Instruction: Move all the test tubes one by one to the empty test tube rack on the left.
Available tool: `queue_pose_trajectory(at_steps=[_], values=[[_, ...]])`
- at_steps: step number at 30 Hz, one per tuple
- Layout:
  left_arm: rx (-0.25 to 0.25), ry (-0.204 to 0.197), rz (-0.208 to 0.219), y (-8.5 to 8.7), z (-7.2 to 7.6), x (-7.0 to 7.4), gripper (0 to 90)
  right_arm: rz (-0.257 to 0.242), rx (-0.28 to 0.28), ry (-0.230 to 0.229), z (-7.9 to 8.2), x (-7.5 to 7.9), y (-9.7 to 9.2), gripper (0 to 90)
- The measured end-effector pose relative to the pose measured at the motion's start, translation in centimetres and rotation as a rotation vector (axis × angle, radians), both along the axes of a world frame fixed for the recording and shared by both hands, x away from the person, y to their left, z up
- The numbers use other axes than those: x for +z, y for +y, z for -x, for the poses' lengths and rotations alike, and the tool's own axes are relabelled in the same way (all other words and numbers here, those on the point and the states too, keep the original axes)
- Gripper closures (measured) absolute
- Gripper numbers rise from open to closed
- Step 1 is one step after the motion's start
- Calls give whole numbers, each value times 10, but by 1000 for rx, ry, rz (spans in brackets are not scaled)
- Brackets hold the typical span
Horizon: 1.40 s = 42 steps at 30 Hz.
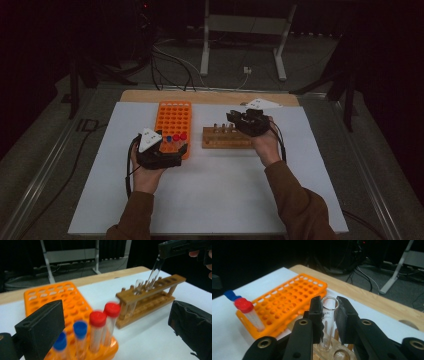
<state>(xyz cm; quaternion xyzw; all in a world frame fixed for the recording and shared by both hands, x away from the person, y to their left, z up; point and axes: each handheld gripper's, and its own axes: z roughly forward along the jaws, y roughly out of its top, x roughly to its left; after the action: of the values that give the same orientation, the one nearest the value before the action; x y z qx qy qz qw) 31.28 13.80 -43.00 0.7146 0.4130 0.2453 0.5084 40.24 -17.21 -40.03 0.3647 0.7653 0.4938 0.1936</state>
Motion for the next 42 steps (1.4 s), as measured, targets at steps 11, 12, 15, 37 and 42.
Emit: queue_pose_trajectory(at_steps=[11, 12, 15, 37, 42], values=[[-66, -30, -29, -37, -10, 13, 15, 1, 46, -21, 11, 22, -2, 762], [-71, -28, -30, -40, -11, 12, 15, 2, 50, -17, 12, 22, -3, 761], [-81, -17, -26, -48, -15, 9, 17, -6, 67, -5, 14, 20, -3, 761], [-138, 3, -51, -86, -24, -8, 390, -2, 199, 49, 34, 3, 31, 759], [-164, 9, -53, -88, -25, -10, 554, -5, 214, 52, 36, 1, 33, 758]])
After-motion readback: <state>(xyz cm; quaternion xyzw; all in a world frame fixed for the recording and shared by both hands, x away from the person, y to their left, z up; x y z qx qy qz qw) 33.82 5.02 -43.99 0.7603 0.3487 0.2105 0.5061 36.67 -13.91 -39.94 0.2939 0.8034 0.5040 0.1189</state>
